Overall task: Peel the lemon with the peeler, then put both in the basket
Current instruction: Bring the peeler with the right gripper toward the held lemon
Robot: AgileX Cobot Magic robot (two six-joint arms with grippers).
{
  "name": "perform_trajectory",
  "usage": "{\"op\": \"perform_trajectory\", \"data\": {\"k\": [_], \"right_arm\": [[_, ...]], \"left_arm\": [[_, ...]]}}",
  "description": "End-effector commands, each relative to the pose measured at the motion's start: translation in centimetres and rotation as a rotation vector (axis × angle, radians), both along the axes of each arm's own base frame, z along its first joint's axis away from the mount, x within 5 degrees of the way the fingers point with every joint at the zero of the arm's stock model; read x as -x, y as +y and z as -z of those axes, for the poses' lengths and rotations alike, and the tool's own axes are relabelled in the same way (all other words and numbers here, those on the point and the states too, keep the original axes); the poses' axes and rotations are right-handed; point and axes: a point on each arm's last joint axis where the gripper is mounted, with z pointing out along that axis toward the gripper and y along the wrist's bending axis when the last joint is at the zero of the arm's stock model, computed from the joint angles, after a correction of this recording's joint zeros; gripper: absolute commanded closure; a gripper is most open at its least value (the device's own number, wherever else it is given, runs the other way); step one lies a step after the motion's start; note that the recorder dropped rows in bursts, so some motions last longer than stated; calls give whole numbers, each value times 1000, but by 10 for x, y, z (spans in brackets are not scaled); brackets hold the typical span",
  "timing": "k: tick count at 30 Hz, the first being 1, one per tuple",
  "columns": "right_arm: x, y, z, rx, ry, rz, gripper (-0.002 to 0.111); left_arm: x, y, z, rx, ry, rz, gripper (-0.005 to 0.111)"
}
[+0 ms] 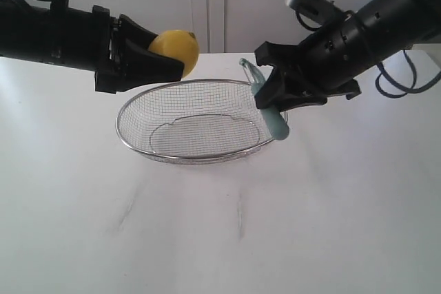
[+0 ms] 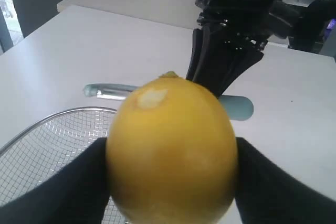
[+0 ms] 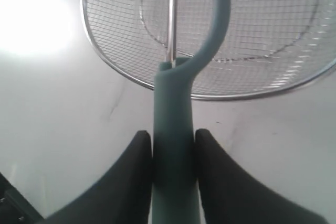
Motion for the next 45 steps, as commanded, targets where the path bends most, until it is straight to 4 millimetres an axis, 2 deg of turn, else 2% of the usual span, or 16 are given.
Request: {"op": "perform_trajectory", "data": {"k": [1,5,9,13,17,26,45], "right_arm": [[-3,5,0,-87,-21,-31,108],[-4,9,8,-104,10,-71,108],[-3,22,17,-153,45,-130,108],[-1,35,16,-226,40,-159,108],[1,39,11,-296,43,-193,108],[3,43,5,-373,47,-213,108],[1,40,0,-374,16,-176,108]], "left_arm": [[-1,1,-5,26,-32,-16,107],[-4,2,-4,14,-39,-51,107],[-6,2,-4,14,-44,-65,107],[-6,2,-4,12,-45,-69,107],[-7,3,-4,10,-46,-74,107],[-7,3,-4,10,-46,-74,107],[-7,3,-3,-2,-51,-76,107]]}}
